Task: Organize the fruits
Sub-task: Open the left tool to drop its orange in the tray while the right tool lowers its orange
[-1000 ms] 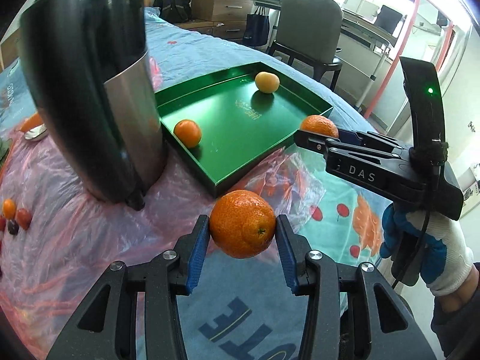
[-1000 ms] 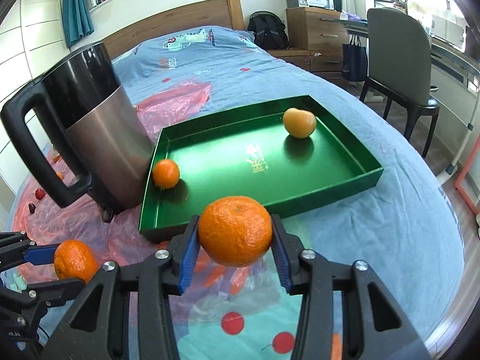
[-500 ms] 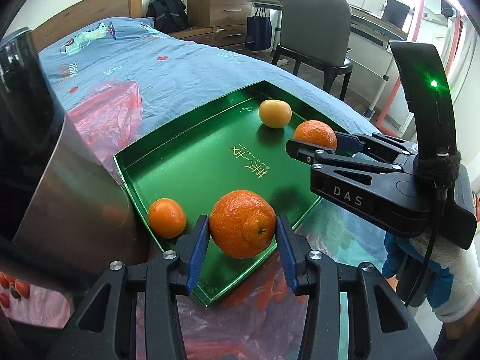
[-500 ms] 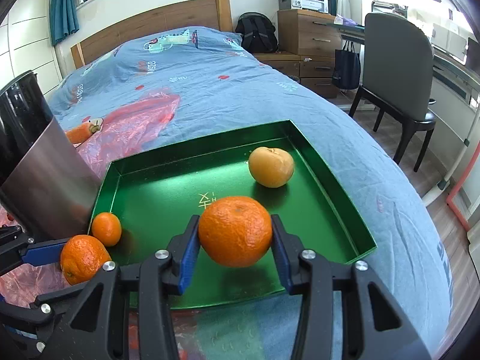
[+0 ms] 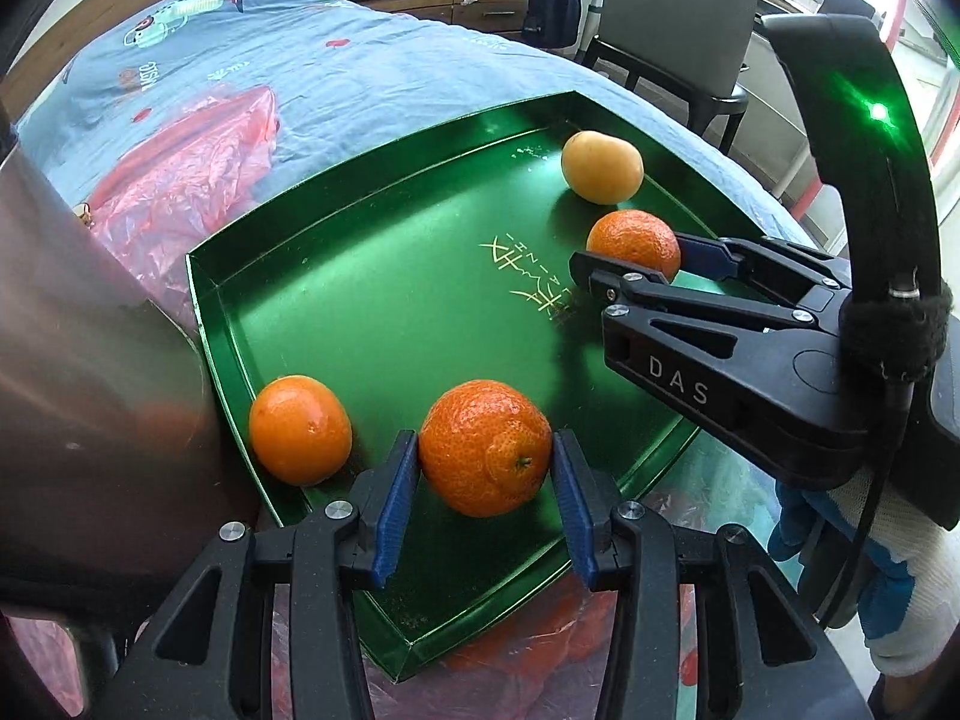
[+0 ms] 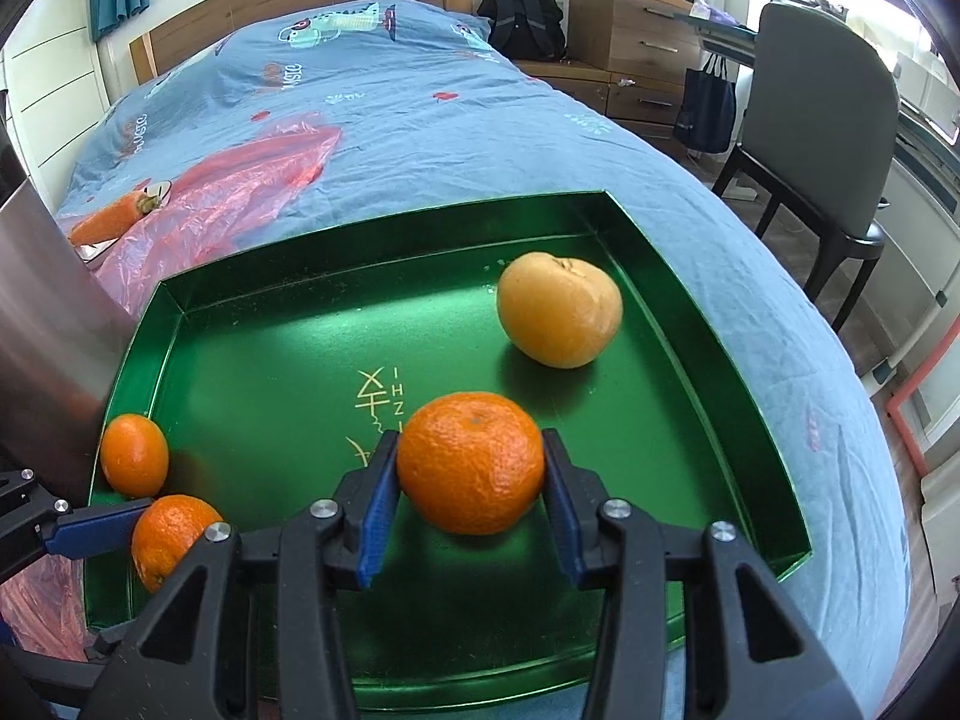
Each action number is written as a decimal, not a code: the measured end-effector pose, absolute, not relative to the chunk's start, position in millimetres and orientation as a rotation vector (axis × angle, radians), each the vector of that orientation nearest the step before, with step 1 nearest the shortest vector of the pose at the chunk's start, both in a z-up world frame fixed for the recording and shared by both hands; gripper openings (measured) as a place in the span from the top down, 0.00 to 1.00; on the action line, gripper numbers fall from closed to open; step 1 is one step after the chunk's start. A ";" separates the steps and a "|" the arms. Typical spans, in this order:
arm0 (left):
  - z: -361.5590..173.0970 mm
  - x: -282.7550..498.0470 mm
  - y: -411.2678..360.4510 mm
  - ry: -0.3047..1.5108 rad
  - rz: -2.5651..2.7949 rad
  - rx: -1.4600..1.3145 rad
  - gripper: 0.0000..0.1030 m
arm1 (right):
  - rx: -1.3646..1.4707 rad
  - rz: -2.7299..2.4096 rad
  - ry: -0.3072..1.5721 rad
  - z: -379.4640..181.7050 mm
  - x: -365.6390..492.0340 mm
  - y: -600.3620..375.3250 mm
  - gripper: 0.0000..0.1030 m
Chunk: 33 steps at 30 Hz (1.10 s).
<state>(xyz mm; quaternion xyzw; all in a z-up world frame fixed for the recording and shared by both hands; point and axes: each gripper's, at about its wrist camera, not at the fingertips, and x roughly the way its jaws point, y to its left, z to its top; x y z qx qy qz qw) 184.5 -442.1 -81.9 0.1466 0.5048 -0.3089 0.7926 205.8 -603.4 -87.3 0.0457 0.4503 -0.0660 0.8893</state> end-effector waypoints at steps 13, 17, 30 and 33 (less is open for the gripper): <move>-88.5 186.5 -449.6 1.101 -0.633 0.337 0.62 | 0.077 -0.139 0.956 -95.9 211.1 -604.9 0.55; -90.6 187.3 -451.9 1.118 -0.624 0.336 0.62 | 0.087 -0.139 0.956 -96.7 212.7 -604.7 0.54; -99.8 188.4 -455.9 1.161 -0.605 0.331 0.61 | 0.075 -0.132 0.978 -99.2 214.5 -602.0 0.52; -98.4 187.3 -456.3 1.164 -0.609 0.323 0.61 | 0.076 -0.136 0.980 -98.4 213.1 -602.0 0.51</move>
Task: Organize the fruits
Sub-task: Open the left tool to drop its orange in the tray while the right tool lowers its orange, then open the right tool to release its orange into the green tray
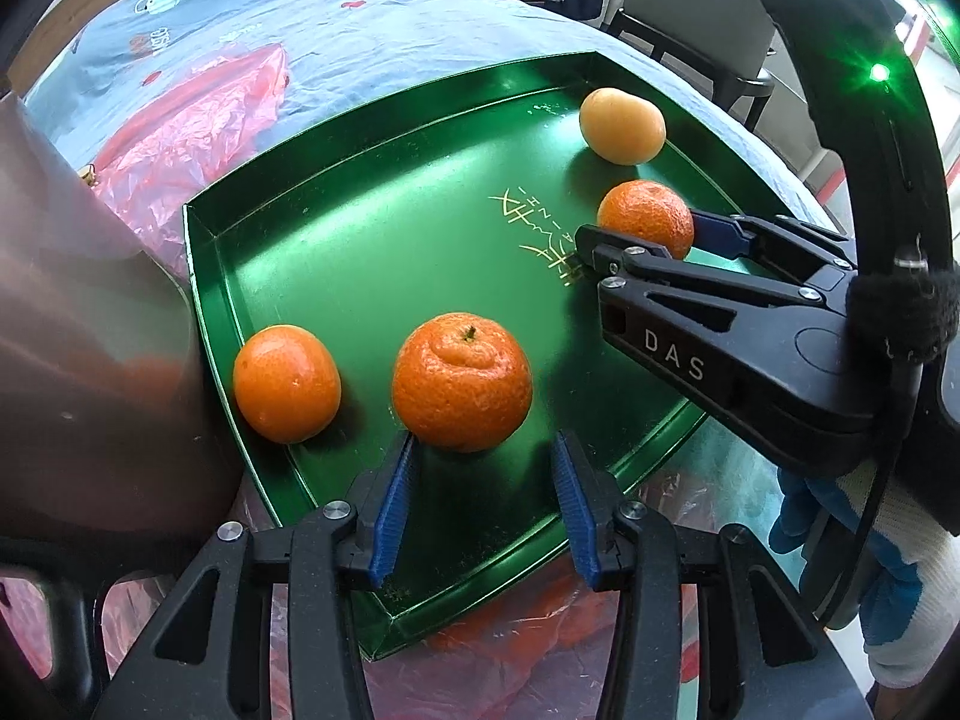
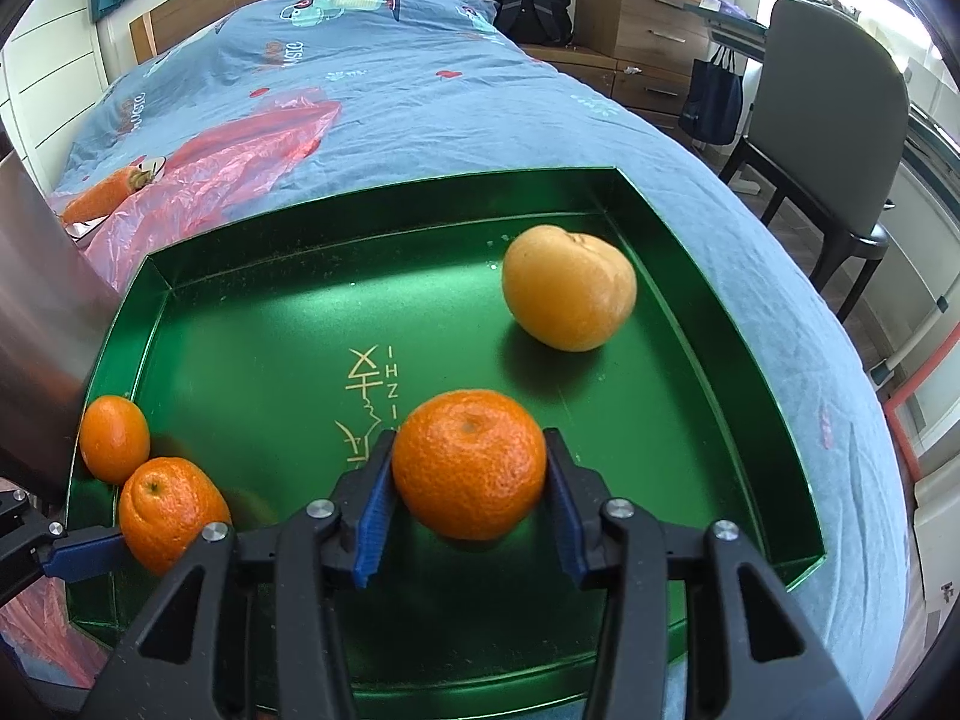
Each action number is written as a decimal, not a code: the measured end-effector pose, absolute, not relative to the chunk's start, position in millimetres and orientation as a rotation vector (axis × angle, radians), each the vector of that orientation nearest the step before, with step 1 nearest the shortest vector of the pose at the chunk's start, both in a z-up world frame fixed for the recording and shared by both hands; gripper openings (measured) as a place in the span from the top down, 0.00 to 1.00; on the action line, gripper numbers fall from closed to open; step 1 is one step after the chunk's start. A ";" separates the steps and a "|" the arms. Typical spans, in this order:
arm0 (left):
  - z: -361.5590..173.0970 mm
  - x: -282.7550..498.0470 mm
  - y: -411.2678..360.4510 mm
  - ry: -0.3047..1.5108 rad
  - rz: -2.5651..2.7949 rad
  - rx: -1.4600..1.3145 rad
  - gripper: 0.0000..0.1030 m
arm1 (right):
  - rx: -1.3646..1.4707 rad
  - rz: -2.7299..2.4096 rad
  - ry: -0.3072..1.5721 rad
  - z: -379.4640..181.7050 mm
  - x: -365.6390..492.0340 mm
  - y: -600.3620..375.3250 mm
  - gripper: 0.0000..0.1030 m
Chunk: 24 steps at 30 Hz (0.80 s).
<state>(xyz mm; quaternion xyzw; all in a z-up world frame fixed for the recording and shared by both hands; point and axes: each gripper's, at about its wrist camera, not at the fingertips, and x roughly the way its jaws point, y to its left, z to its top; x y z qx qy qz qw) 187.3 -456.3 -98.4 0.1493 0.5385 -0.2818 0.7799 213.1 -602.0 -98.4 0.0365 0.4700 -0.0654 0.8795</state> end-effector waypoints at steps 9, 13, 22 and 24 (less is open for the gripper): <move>-82.0 177.0 -452.8 1.104 -0.596 0.344 0.54 | 0.075 -0.155 0.949 -79.9 200.1 -602.9 0.36; -73.8 170.8 -447.0 1.091 -0.597 0.350 0.53 | 0.083 -0.158 0.943 -73.1 194.0 -603.6 0.34; -57.8 151.2 -429.0 1.072 -0.604 0.333 0.53 | 0.106 -0.164 0.921 -59.0 173.5 -603.5 0.33; -54.0 145.0 -424.5 1.069 -0.610 0.332 0.53 | 0.113 -0.165 0.914 -55.8 167.7 -603.2 0.33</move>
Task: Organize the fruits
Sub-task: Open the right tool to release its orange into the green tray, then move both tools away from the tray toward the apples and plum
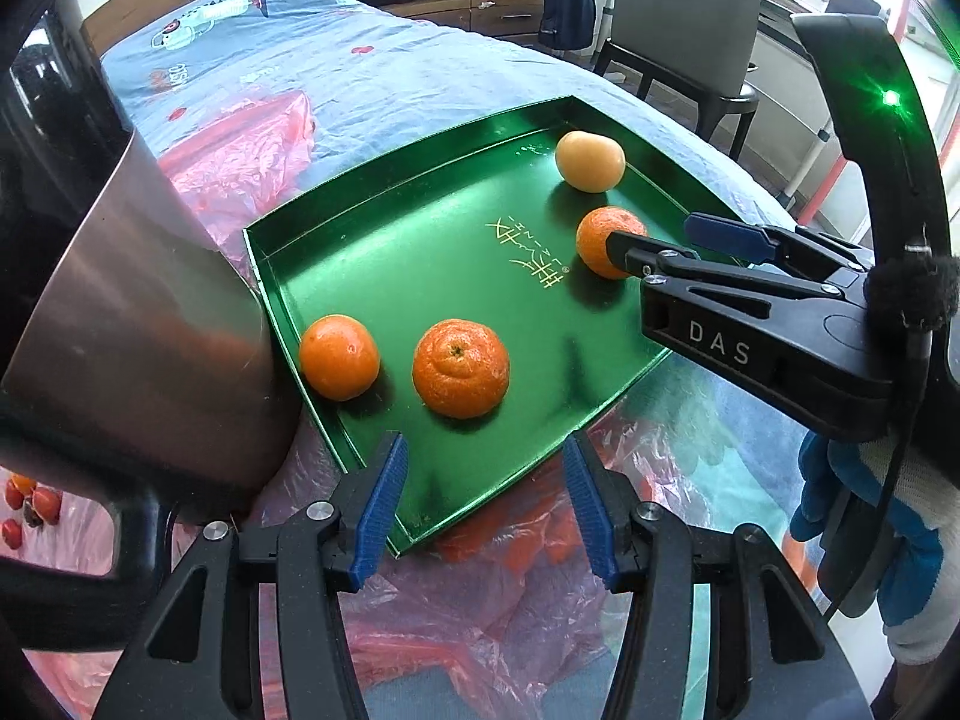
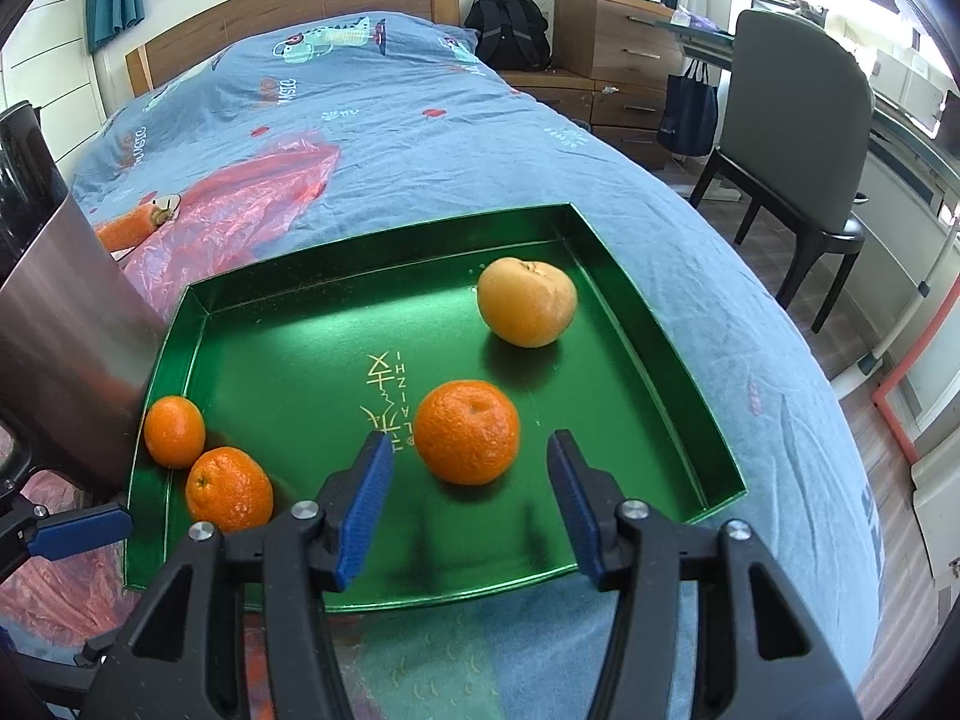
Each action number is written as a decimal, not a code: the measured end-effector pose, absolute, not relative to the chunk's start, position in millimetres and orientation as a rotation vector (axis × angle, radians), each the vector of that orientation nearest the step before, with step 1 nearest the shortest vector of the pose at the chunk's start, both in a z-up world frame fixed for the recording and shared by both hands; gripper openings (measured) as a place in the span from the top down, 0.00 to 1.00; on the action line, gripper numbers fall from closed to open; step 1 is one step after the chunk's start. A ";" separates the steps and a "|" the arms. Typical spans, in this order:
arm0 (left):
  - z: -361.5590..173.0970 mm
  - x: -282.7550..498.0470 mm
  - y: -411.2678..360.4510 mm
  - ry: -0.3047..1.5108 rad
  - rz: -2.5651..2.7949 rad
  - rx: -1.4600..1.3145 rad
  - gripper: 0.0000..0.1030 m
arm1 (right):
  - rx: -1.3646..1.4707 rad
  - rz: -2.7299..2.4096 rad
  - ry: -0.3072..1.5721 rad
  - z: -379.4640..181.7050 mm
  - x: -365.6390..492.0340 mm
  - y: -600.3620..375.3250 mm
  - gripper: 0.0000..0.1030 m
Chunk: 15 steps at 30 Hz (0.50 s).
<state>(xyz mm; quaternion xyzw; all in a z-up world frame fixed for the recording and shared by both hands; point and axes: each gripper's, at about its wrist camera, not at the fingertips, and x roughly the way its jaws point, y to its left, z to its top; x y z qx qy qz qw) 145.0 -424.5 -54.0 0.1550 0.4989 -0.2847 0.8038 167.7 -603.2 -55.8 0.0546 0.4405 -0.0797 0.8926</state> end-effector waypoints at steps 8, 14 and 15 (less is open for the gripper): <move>-49.9 117.6 -406.8 1.088 -0.589 0.347 0.53 | 0.146 -0.140 0.910 -47.5 142.4 -590.8 0.33; -59.0 92.0 -387.8 1.087 -0.514 0.464 0.53 | 0.203 -0.079 0.937 -52.8 116.9 -571.4 0.33; -60.9 88.8 -383.7 1.084 -0.502 0.481 0.53 | 0.211 -0.067 0.943 -55.1 112.8 -567.4 0.33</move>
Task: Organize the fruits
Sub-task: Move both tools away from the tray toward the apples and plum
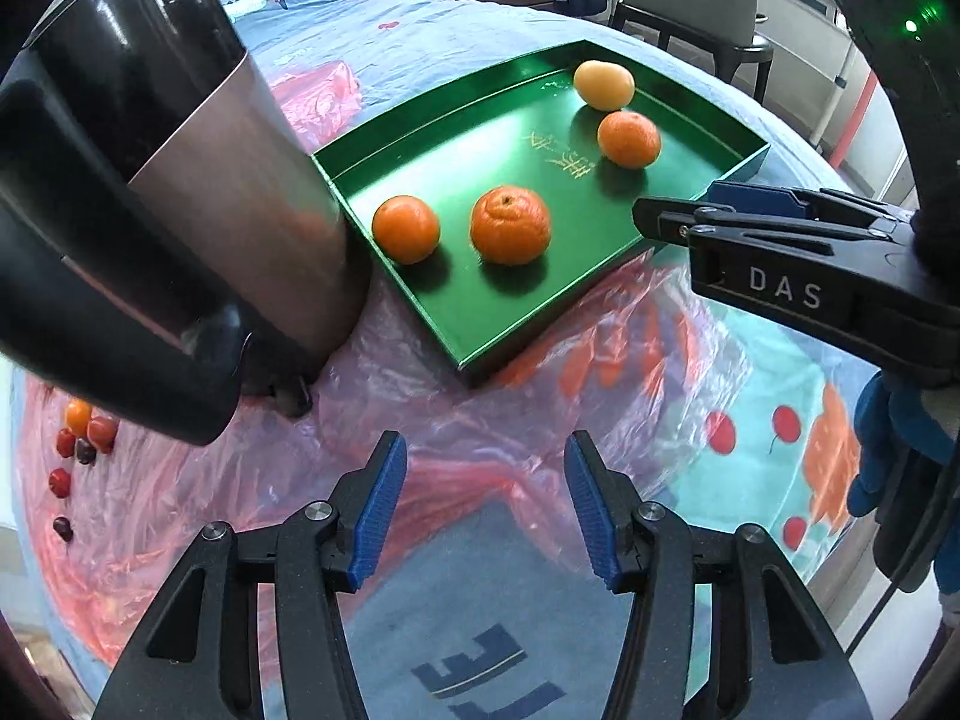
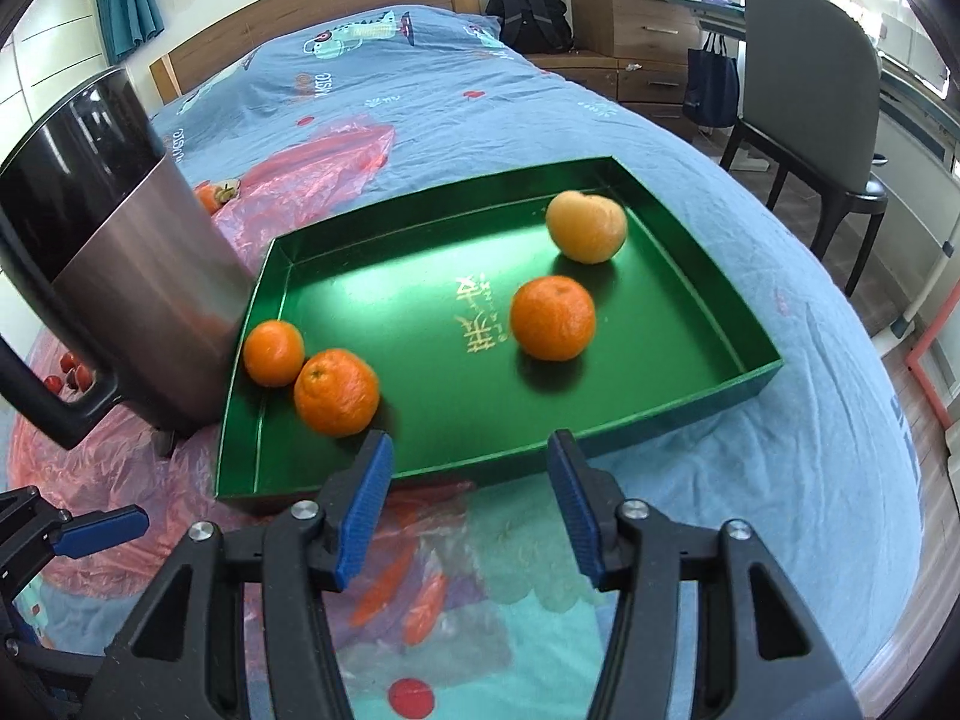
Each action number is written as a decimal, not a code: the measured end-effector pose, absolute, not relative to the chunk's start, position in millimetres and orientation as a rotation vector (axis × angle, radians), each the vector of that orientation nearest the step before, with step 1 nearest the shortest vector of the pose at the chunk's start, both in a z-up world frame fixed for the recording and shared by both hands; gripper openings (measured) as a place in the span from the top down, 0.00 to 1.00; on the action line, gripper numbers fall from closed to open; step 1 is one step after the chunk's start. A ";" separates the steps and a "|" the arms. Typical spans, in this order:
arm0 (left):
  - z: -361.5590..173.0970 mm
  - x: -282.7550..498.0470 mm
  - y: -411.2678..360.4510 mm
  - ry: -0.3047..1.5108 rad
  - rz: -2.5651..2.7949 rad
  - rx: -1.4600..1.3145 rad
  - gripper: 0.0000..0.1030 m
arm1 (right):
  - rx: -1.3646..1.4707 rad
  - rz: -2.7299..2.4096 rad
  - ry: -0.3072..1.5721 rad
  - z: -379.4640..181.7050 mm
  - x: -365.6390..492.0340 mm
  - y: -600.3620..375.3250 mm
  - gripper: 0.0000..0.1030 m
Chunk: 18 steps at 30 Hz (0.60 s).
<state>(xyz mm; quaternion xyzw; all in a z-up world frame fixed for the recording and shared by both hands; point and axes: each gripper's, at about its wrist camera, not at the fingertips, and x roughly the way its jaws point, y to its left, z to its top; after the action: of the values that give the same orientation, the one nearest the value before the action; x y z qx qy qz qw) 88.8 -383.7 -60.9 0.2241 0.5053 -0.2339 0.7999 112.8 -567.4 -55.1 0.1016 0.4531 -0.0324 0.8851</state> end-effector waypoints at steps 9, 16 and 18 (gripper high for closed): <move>-67.5 64.5 -330.5 1.057 -0.445 0.505 0.52 | 0.266 0.017 0.932 -66.5 82.4 -530.0 0.33; -70.6 68.0 -274.0 1.014 -0.388 0.506 0.52 | 0.268 0.111 0.910 -66.1 74.6 -490.9 0.33; -74.4 74.5 -260.6 1.008 -0.361 0.516 0.52 | 0.255 0.153 0.918 -67.6 71.1 -475.5 0.33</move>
<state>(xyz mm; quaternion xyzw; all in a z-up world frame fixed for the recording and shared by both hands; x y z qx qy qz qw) 74.5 -260.6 -74.4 0.2432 0.4748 -0.1700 0.8285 71.1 -475.5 -67.6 0.1225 0.4412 0.0737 0.8859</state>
